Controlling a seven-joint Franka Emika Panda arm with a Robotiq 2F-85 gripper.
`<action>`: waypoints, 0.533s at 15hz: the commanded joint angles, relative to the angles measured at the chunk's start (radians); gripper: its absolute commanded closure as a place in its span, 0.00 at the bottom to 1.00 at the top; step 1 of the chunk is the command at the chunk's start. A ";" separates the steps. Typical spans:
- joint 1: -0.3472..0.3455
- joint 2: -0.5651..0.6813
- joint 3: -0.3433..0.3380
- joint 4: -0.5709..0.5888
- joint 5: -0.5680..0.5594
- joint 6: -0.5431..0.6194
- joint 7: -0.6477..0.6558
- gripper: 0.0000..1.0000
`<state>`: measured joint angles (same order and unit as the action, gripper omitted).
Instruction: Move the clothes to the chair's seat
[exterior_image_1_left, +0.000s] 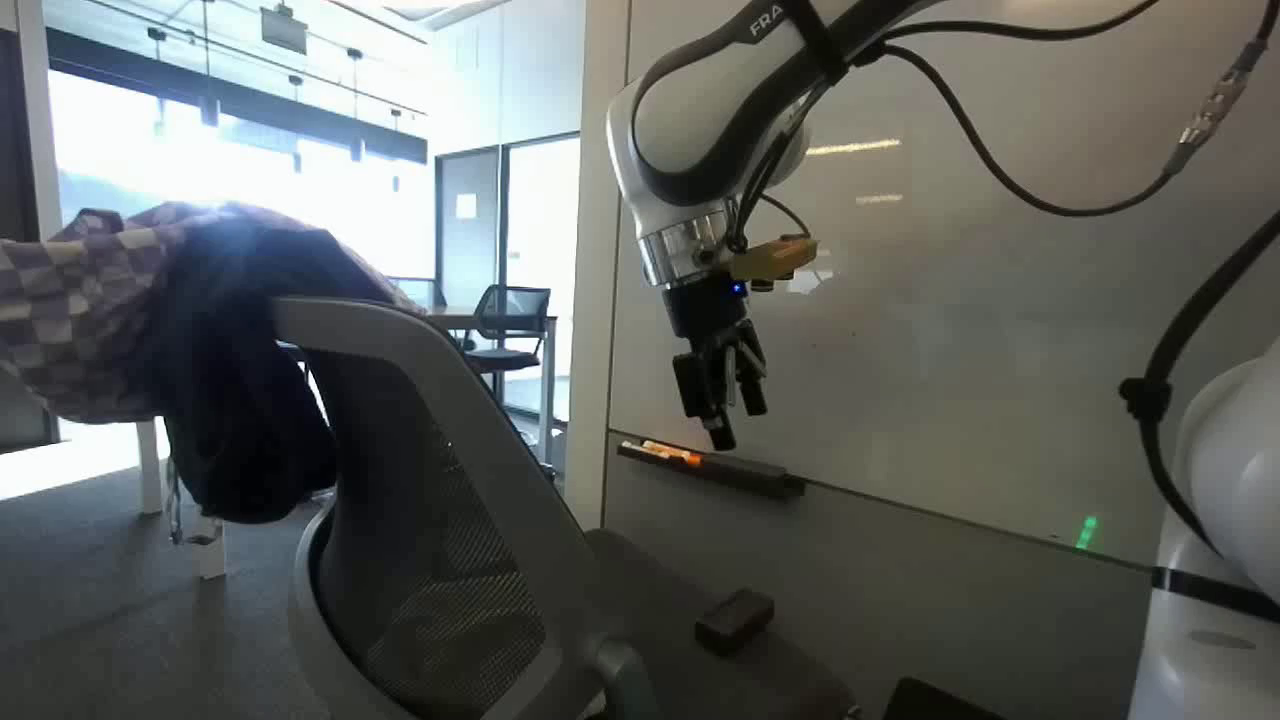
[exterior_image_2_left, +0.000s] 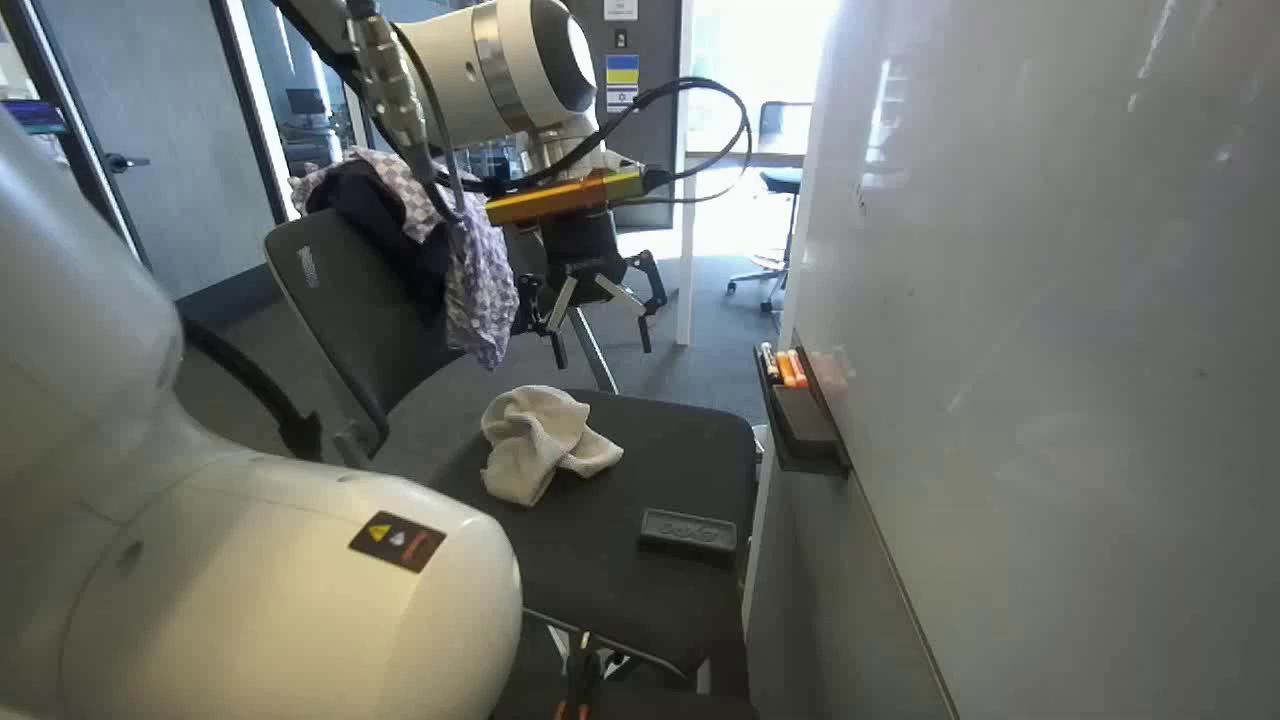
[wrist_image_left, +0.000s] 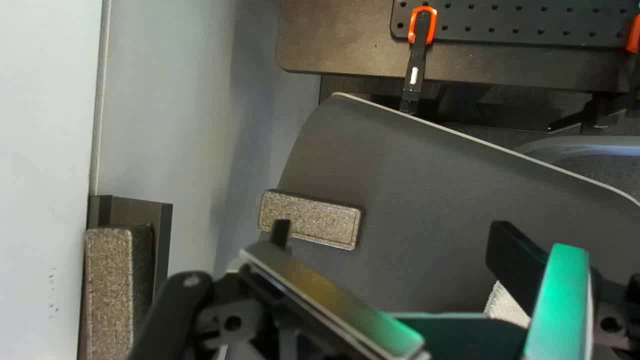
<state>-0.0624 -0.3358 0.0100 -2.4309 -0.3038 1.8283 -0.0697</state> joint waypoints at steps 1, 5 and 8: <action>0.013 0.000 -0.012 0.004 -0.003 -0.002 0.003 0.00; 0.013 0.000 -0.012 0.010 -0.003 -0.002 0.003 0.00; 0.038 0.041 -0.008 0.004 0.037 0.089 0.001 0.00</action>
<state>-0.0590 -0.3344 0.0080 -2.4261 -0.2995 1.8342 -0.0697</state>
